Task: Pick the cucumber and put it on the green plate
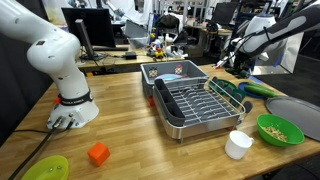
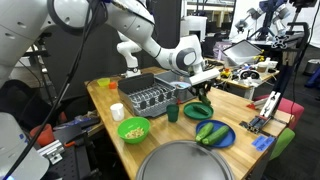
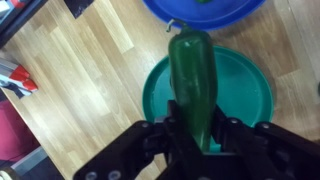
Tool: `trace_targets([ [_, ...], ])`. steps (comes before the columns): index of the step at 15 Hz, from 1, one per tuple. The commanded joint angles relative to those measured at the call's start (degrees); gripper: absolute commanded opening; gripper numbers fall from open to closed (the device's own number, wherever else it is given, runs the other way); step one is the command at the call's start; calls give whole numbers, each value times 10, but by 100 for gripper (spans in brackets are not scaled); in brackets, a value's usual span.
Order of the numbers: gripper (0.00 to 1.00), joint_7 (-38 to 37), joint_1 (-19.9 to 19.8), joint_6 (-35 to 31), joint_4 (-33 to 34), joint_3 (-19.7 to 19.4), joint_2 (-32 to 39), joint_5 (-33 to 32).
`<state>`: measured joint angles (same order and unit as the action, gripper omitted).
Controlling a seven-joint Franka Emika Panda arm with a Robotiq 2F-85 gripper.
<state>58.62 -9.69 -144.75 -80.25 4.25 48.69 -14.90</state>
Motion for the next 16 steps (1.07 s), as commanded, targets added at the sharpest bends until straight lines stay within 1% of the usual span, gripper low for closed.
trace_targets([
  [1,8,67,23,50,12,-2,7,-17],
  [3,8,103,39,77,17,-4,13,-24],
  [7,8,170,64,114,34,-23,31,-61],
  [11,8,244,75,117,51,-40,46,-102],
  [16,8,316,84,115,81,-42,76,-109],
])
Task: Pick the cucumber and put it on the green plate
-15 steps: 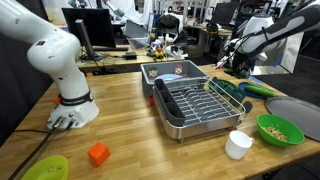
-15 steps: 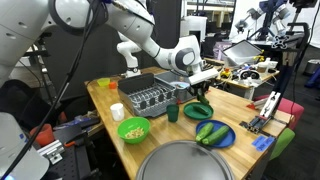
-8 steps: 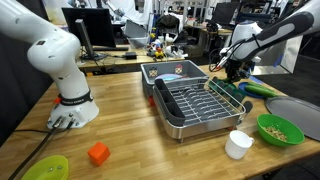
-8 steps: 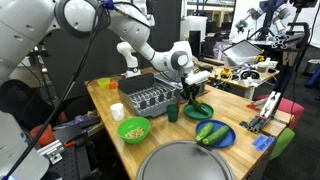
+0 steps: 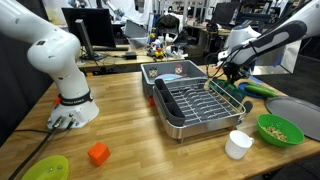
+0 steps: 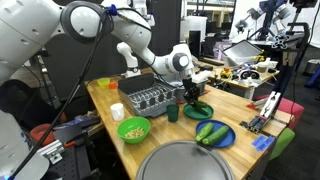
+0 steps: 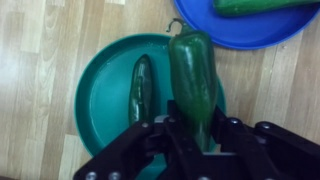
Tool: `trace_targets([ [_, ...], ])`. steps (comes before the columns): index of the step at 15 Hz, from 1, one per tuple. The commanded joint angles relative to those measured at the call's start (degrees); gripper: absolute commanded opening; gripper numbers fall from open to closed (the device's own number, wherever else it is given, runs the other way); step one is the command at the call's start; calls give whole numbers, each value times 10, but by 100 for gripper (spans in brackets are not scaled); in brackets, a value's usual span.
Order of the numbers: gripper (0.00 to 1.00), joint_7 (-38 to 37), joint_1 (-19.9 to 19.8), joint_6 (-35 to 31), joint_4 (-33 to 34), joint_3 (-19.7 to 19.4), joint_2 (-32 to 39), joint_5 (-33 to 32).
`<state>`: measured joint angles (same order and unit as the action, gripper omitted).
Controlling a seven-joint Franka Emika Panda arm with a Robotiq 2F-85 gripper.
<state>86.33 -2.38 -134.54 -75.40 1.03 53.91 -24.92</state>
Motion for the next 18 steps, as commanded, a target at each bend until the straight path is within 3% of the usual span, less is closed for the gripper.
trace_targets([
  [1,8,48,12,13,38,-10,30,-6],
  [14,8,82,10,25,101,-9,89,17],
  [15,15,81,9,27,103,-9,90,18],
  [16,32,80,9,29,106,-10,92,19],
  [17,57,78,9,35,108,-10,94,20],
  [18,58,74,10,34,111,-13,95,19],
])
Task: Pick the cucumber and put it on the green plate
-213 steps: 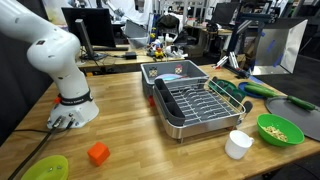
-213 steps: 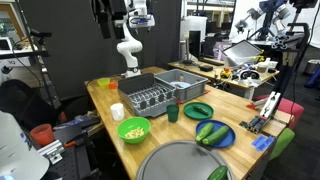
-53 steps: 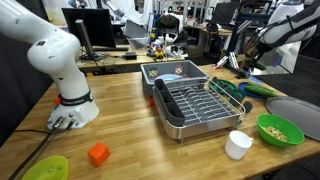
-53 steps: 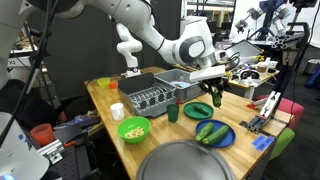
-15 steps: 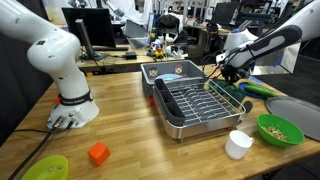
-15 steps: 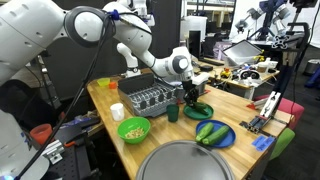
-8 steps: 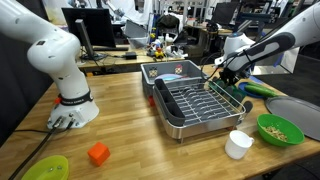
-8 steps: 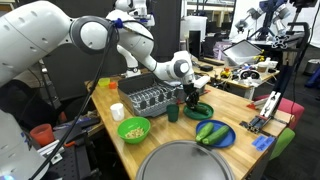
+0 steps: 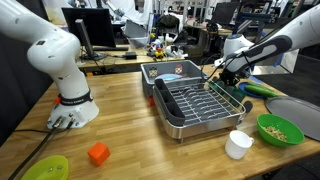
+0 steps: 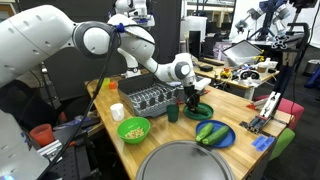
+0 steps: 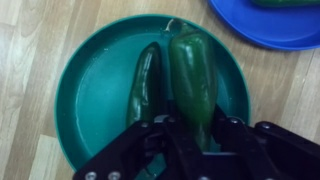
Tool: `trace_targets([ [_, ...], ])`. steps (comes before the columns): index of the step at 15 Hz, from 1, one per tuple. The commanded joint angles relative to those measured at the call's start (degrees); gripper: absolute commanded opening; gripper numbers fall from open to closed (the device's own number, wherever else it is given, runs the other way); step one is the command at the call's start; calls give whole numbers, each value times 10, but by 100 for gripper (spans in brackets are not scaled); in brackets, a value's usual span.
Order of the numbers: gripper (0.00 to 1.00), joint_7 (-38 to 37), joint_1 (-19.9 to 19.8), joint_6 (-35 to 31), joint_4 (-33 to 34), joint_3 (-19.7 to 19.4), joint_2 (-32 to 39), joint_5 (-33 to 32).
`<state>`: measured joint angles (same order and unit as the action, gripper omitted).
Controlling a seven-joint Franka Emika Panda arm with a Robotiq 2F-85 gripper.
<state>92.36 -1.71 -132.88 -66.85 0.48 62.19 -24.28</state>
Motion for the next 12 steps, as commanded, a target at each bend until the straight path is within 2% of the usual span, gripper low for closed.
trace_targets([
  [1,64,12,3,18,28,-9,12,12],
  [6,100,2,-4,1,28,-7,-6,22],
  [9,100,-11,-10,-14,17,-1,-27,44],
  [12,100,-35,-24,-27,-10,17,-64,96],
])
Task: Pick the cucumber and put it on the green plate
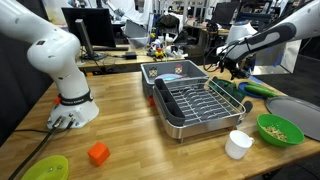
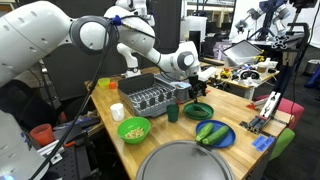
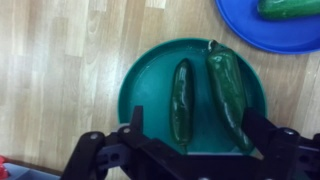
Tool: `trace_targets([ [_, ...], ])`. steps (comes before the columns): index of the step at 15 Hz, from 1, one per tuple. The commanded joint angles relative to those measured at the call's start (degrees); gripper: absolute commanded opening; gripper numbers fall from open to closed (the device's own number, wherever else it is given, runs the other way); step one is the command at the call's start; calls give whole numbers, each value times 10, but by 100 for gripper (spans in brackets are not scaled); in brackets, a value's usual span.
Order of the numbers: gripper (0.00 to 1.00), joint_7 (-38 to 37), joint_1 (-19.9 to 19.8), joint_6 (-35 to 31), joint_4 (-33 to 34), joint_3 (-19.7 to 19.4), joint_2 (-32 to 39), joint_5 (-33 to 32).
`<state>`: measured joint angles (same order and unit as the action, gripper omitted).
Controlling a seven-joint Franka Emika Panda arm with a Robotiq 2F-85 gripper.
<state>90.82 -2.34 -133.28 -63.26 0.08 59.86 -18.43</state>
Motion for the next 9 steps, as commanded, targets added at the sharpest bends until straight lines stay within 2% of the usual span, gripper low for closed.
trace_targets([
  [1,100,-31,-23,-19,-54,28,-55,59],
  [2,100,-15,-6,0,-4,8,-19,35],
  [9,100,-30,-15,-2,-29,19,-39,53],
])
